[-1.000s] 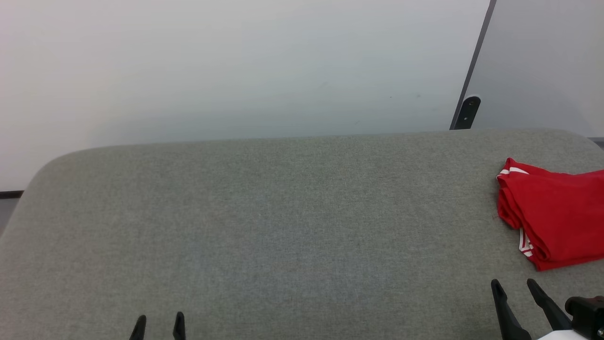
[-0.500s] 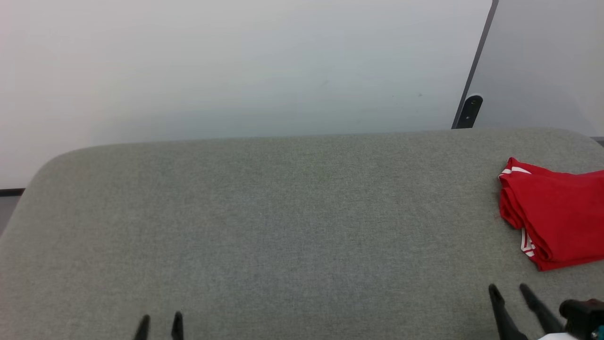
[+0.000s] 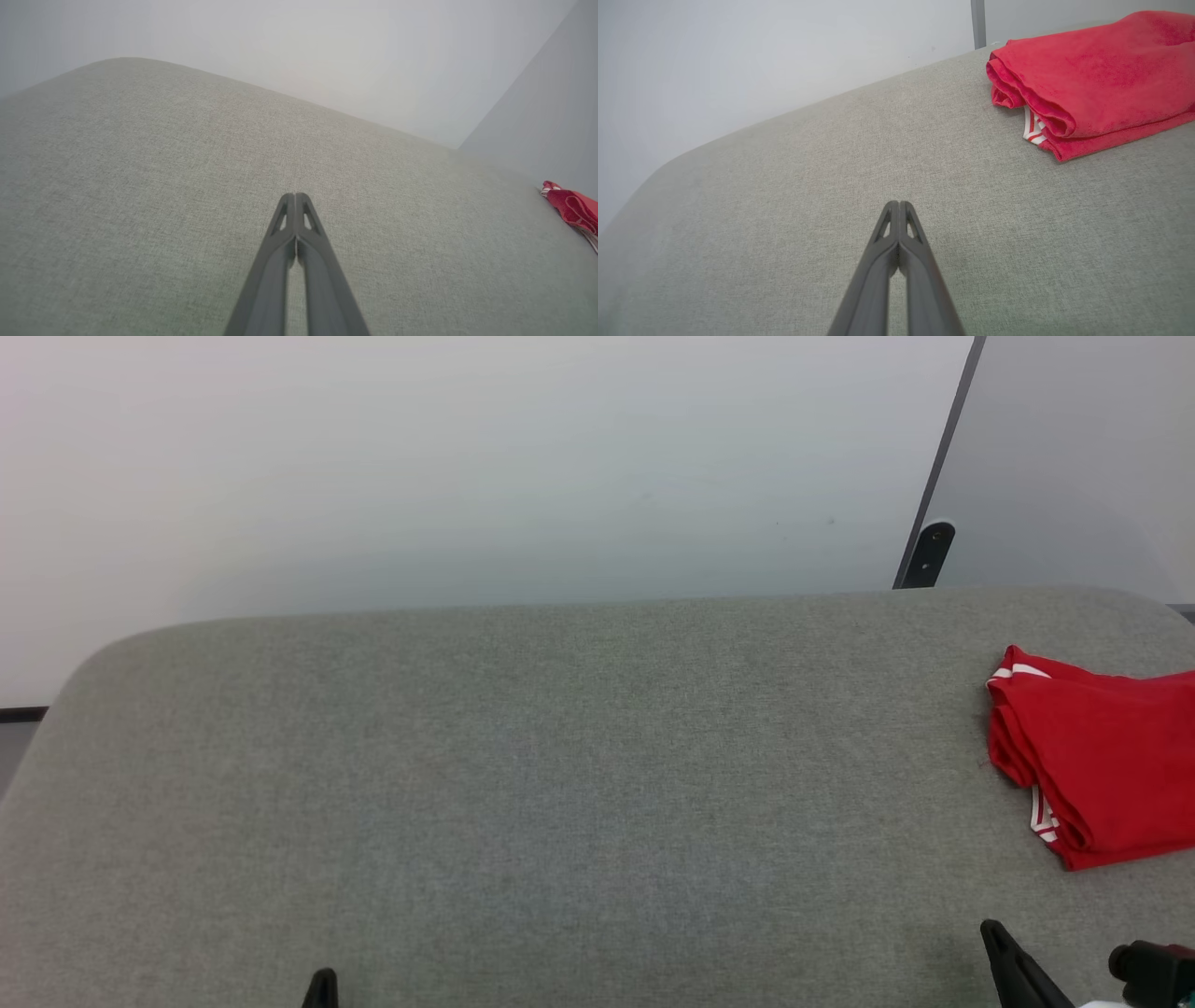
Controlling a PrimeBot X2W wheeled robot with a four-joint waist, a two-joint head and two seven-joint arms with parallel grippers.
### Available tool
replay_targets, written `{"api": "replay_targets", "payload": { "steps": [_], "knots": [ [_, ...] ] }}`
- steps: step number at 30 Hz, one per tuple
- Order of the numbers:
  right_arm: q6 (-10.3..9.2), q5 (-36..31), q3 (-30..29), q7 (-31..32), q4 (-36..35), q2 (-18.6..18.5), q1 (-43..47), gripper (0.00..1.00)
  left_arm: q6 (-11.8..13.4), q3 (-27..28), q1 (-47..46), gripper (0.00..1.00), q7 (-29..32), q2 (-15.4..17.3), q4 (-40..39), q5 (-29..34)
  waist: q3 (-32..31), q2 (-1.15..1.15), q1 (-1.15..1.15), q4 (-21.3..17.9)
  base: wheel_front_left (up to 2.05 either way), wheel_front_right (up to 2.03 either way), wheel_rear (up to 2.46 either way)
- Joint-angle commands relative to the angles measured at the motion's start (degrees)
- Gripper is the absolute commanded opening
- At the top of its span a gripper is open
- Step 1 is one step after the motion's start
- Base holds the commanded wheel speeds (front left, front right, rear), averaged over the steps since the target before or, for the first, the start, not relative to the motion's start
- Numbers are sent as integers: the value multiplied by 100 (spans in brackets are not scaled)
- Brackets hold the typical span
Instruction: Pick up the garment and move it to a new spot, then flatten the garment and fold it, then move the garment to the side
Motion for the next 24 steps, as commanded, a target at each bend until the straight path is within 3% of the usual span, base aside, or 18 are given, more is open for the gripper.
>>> {"api": "replay_targets", "payload": {
  "steps": [1, 24],
  "knots": [
    [-1, 280, -34, -30, -35, -4, -200, 0, -22, 31, -172, 0, 62, 16, -54, -278, 3, 0, 0, 0, 0, 0, 0],
    [-2, 2287, -120, -110, 396, 49, -639, 0, -84, 106, -748, 0, 611, 1, 197, -2384, 50, 0, 0, -9, 0, 0, 0]
  ]
}}
